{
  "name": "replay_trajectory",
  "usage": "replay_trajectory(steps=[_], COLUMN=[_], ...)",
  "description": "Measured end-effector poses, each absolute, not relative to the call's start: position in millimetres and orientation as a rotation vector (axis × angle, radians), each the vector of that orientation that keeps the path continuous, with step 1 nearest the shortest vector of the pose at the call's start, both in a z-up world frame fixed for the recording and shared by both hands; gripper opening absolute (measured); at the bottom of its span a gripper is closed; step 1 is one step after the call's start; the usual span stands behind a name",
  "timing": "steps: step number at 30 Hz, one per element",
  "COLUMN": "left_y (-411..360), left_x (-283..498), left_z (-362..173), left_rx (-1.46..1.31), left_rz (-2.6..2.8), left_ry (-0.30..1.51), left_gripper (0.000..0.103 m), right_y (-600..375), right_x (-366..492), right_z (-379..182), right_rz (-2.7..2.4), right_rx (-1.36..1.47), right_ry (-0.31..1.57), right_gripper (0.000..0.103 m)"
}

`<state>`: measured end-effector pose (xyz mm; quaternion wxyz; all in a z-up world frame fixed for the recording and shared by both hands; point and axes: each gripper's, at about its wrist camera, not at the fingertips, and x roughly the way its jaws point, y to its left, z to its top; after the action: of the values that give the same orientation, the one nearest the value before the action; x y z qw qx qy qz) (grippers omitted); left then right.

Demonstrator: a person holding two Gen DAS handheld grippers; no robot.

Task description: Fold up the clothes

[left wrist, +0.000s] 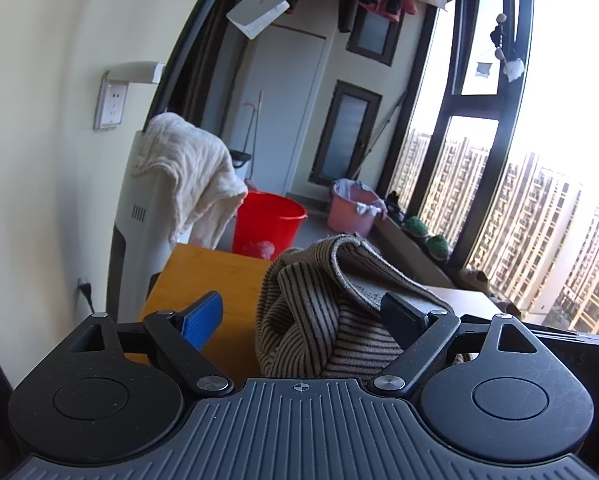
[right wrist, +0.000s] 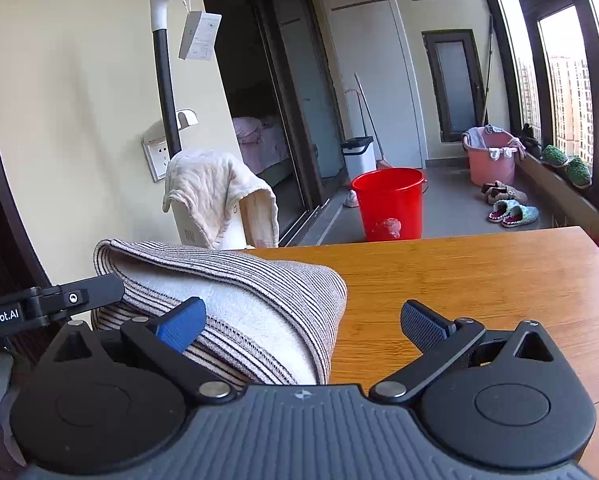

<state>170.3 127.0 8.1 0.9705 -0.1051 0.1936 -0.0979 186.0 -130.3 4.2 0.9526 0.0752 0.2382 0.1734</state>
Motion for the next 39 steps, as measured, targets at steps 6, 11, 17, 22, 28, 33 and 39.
replay_trajectory(steps=[6, 11, 17, 22, 28, 33, 39], left_y=[123.1, 112.0, 128.4, 112.9, 109.5, 120.9, 119.4], left_x=[156.9, 177.4, 189.7, 200.1, 210.7, 194.9, 187.0], left_z=[31.4, 20.3, -27.1, -31.3, -30.3, -18.9, -3.5], left_rx=[-0.193, -0.114, -0.157, -0.112, -0.128, -0.173, -0.147], left_rz=[-0.189, -0.161, -0.096, -0.090, -0.092, -0.120, -0.125], left_ry=[0.260, 0.352, 0.458, 0.456, 0.460, 0.450, 0.418], left_gripper=[0.096, 0.074, 0.065, 0.065, 0.064, 0.078, 0.079], right_y=[-109.7, -89.9, -81.1, -85.9, -91.2, -96.4, -102.9], right_x=[187.0, 189.1, 198.1, 211.1, 214.6, 205.4, 205.2], right_z=[-5.8, -5.9, -8.4, -11.3, 1.8, 5.2, 5.8], right_rz=[0.373, 0.376, 0.387, 0.364, 0.378, 0.375, 0.373], right_rx=[0.130, 0.073, 0.011, 0.003, -0.015, -0.028, -0.034], right_ry=[0.491, 0.457, 0.443, 0.468, 0.515, 0.500, 0.492], right_gripper=[0.103, 0.103, 0.103, 0.103, 0.103, 0.103, 0.103])
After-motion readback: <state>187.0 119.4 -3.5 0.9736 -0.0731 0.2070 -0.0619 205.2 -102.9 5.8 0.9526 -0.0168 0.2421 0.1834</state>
